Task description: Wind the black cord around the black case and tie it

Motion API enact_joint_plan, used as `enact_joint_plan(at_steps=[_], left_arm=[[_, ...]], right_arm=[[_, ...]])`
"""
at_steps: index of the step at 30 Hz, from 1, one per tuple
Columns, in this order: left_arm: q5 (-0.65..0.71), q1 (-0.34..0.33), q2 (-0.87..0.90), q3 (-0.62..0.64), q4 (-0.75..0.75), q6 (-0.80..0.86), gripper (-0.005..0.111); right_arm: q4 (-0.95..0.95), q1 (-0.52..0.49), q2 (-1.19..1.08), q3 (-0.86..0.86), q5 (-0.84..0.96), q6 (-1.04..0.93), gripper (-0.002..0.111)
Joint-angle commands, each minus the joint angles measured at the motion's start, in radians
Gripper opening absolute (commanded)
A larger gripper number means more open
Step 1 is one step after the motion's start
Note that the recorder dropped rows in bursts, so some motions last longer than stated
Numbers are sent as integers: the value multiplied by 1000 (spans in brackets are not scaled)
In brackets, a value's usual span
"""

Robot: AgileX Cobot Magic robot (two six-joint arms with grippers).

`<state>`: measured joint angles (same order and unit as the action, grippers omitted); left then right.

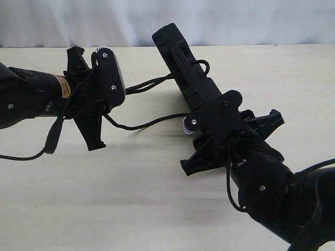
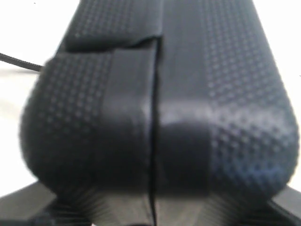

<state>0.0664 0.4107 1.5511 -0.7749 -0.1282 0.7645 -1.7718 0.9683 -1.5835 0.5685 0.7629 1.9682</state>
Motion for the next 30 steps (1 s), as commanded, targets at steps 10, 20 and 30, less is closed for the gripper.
enact_joint_plan(at_steps=[10, 20, 30], left_arm=[[-189, 79, 28, -7, 18, -47, 0], [-300, 79, 119, -7, -28, -45, 0], [-390, 77, 129, -7, -42, -43, 0]], right_arm=[[27, -1, -7, -6, -217, 6, 23], [27, -1, -7, -6, -218, 6, 59], [27, -1, -7, -6, -272, 6, 68]])
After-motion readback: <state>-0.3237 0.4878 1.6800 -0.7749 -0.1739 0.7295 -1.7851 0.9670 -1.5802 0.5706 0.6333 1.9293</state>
